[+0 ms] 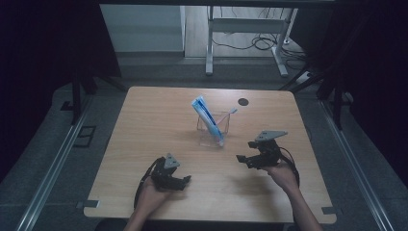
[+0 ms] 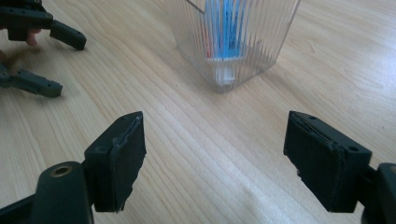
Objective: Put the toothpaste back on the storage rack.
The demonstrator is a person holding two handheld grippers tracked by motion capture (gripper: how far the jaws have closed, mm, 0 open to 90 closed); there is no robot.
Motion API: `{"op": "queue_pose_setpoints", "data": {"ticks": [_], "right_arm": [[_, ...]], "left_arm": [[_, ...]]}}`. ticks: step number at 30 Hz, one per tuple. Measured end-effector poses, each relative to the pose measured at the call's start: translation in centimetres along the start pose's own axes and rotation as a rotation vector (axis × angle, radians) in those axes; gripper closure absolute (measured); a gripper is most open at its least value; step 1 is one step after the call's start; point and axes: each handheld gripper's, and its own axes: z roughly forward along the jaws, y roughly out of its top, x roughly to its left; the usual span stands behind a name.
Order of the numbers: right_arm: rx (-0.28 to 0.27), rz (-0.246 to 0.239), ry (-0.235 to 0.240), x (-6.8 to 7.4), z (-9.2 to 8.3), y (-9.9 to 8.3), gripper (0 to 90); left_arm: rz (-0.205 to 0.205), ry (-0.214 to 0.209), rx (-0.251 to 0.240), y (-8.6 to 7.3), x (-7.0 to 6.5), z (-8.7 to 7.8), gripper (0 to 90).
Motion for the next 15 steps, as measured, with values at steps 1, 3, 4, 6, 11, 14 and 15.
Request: {"op": "queue_pose_setpoints", "data": {"ticks": [1,3,4,6,11,14,15], "right_arm": [[0.0,0.0,0.0,0.0,0.0,0.0,20.7],[0.001,-0.002,-0.005,0.0,-0.2,-0.4,20.7],[-0.002,0.0,-0.007,0.1,-0.3,-0.5,20.7],[-0.01,0.005,-0.005,0.1,-0.5,-0.7,20.7],[-0.027,0.012,-0.004,0.1,-0.9,-1.3,20.7],[-0.034,0.02,-0.003,0.1,-1.1,-1.8,20.7],[-0.035,0.023,-0.003,0.1,-1.1,-2.0,20.7]], "left_arm": [[0.0,0.0,0.0,0.0,0.0,0.0,15.9],[0.0,0.0,0.0,0.0,0.0,0.0,15.9],[0.0,0.0,0.0,0.0,0.0,0.0,15.9],[0.0,0.0,0.0,0.0,0.0,0.0,15.9],[-0.004,0.004,0.0,0.0,-0.1,0.0,15.9],[-0.004,0.004,0.001,0.0,-0.1,0.0,15.9],[-0.004,0.004,0.001,0.0,-0.1,0.0,15.9]]}}
